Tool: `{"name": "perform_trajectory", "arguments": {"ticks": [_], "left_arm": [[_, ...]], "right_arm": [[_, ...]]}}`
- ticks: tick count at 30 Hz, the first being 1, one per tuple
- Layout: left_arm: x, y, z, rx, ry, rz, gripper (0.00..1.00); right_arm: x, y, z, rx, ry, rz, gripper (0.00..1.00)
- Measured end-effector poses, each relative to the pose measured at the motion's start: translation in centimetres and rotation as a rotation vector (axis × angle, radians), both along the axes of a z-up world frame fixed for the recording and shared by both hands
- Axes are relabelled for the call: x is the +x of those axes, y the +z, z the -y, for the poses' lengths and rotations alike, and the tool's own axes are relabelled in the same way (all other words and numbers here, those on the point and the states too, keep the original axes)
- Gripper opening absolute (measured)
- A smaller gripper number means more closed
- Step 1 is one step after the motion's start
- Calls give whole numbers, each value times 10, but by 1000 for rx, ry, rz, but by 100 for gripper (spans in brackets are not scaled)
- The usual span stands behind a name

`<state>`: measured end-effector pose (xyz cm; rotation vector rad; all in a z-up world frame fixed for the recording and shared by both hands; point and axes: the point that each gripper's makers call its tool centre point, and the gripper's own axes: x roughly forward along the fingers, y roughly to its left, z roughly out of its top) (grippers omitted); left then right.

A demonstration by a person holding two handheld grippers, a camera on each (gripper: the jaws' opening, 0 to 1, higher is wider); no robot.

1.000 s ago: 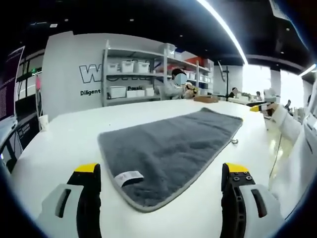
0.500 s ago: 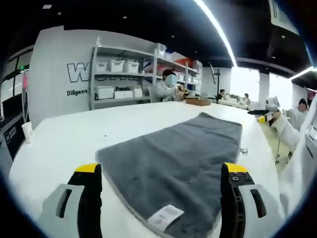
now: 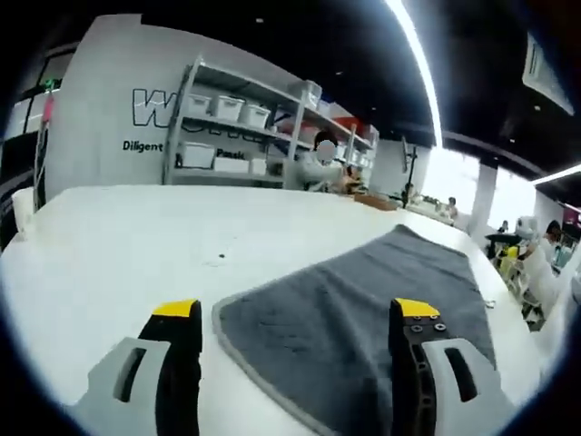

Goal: Open the folded towel by lifting each exposed corner and separating the folded layers until the towel lies flat within the target outline without major curled edges

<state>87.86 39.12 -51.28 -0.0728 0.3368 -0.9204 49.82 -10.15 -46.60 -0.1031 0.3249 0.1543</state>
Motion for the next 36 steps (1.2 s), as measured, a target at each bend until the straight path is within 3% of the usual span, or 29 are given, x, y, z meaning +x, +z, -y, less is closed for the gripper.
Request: {"name": "perform_trajectory", "arguments": {"ticks": [4, 12, 16, 23, 28, 36], "left_arm": [[21, -16, -7, 49, 41, -9, 70], [35, -18, -10, 40, 36, 17, 40], [40, -27, -11, 98, 44, 22, 36], [50, -38, -12, 135, 48, 10, 29], [52, -45, -13, 179, 43, 19, 15], [63, -47, -17, 251, 49, 61, 12]], "right_arm": [[-1, -3, 4, -3, -10, -15, 99], [1, -4, 5, 0, -9, -25, 99], [3, -3, 5, -3, -5, -27, 98], [3, -3, 4, -7, 1, -37, 97], [2, -2, 4, -5, 2, -40, 96], [4, -2, 1, -7, -1, -47, 96]]}}
